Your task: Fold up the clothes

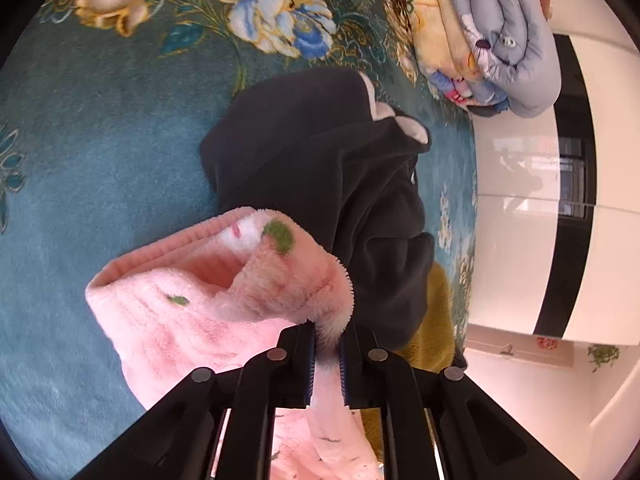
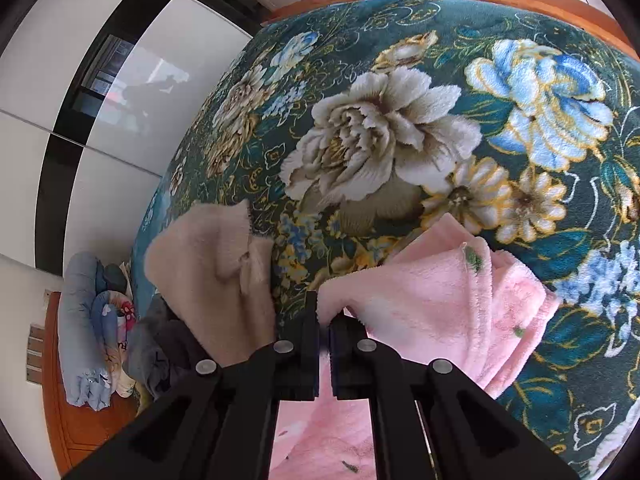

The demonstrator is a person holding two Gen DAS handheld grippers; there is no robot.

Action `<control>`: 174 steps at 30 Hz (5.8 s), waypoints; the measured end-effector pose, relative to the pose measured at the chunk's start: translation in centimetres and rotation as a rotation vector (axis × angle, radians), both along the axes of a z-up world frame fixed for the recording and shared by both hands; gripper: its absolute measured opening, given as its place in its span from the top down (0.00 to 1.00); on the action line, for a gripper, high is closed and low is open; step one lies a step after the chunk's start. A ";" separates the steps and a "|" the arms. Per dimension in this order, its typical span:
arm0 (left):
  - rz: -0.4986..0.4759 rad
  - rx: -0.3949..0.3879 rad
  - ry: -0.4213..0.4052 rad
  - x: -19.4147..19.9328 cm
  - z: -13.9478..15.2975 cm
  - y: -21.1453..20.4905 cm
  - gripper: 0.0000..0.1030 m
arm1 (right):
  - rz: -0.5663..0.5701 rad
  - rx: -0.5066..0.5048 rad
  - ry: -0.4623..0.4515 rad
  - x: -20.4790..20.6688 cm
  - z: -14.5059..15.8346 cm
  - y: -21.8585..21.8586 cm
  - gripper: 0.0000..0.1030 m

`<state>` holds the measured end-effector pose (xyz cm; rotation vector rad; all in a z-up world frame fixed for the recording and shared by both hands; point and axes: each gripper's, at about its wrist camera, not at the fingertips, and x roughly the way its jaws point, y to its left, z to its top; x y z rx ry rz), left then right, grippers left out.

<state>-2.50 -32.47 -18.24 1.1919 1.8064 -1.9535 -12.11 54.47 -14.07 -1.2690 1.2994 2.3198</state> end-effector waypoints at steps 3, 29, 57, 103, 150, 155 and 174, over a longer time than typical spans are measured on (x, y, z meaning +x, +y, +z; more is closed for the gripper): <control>-0.027 -0.004 0.017 -0.7 -0.3 0.3 0.71 | 0.009 -0.005 0.022 1.3 -0.3 -0.1 0.94; 0.001 -0.224 -0.104 8.3 -7.0 0.7 0.37 | -0.141 -0.228 0.062 13.4 -10.1 3.3 0.28; -0.084 -0.331 0.026 14.2 3.3 -5.3 0.78 | 0.062 0.016 0.269 19.4 2.7 2.3 0.94; -0.443 -0.169 -0.048 17.8 -1.6 16.5 0.45 | 1.333 0.014 0.032 25.7 -10.1 -43.2 0.55; -0.421 -0.195 -0.168 18.2 -3.5 13.2 0.42 | 1.543 -0.120 -0.035 25.5 -9.6 -48.7 0.34; -0.448 -0.209 -0.224 17.5 -4.0 14.3 0.42 | 1.545 -0.066 -0.018 26.2 -7.8 -47.5 0.34; -1.033 -0.544 -0.217 10.5 -3.3 37.3 0.42 | 0.664 0.007 -0.006 26.5 -4.7 -18.2 0.34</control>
